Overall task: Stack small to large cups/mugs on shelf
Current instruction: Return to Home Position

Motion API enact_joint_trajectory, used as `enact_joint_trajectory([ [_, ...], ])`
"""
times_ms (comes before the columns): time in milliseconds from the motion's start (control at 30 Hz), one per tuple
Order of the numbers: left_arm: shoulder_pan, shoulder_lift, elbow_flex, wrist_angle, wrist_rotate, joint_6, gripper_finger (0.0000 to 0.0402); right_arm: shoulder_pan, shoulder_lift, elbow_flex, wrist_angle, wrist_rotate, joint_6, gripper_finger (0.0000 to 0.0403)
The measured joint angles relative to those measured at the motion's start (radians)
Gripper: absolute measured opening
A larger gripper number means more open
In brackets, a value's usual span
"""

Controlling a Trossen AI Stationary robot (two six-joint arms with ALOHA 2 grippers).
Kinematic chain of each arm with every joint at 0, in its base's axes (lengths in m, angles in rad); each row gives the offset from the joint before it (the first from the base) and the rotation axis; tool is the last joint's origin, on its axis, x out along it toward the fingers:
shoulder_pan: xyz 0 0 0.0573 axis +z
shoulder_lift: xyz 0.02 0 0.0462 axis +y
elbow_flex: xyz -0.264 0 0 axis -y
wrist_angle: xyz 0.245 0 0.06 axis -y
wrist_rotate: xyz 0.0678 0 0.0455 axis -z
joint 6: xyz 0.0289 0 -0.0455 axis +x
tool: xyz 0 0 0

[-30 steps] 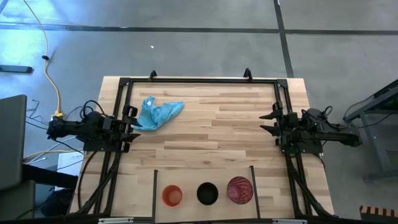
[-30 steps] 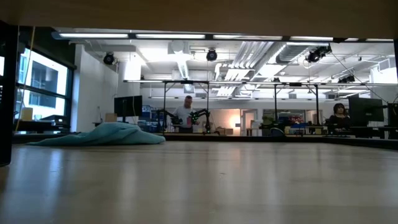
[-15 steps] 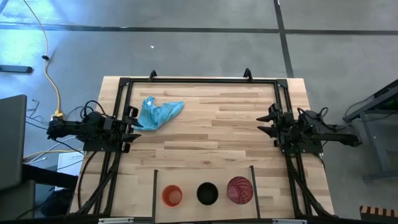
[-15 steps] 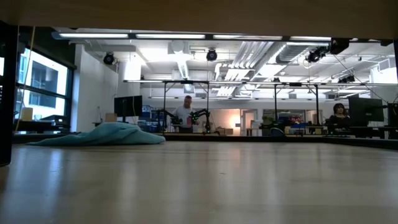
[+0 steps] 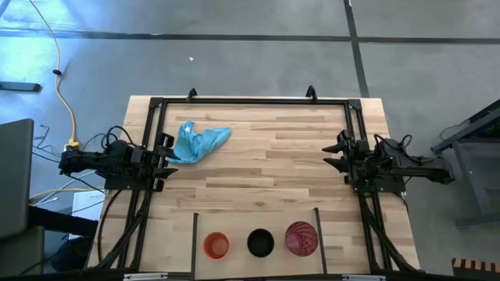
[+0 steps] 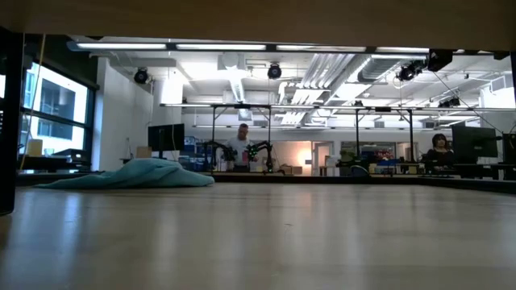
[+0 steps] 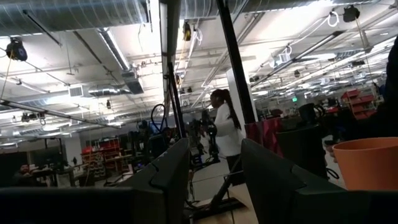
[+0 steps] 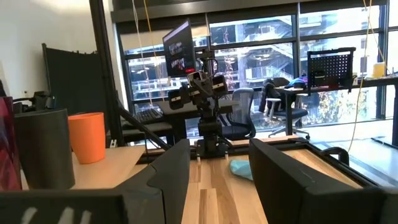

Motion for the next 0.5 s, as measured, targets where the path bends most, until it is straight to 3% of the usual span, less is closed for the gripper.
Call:
enact_joint_trajectory([
  [200,0.000,0.000,0.000,0.000,0.000,0.000,0.0134,0.000,0.000,-0.004,0.005,0.026,0.011,0.0158],
  [500,0.000,0.000,0.000,-0.007,0.000,0.000,0.0134,0.000,0.001,-0.111,0.172,0.032,0.034,0.0158],
])
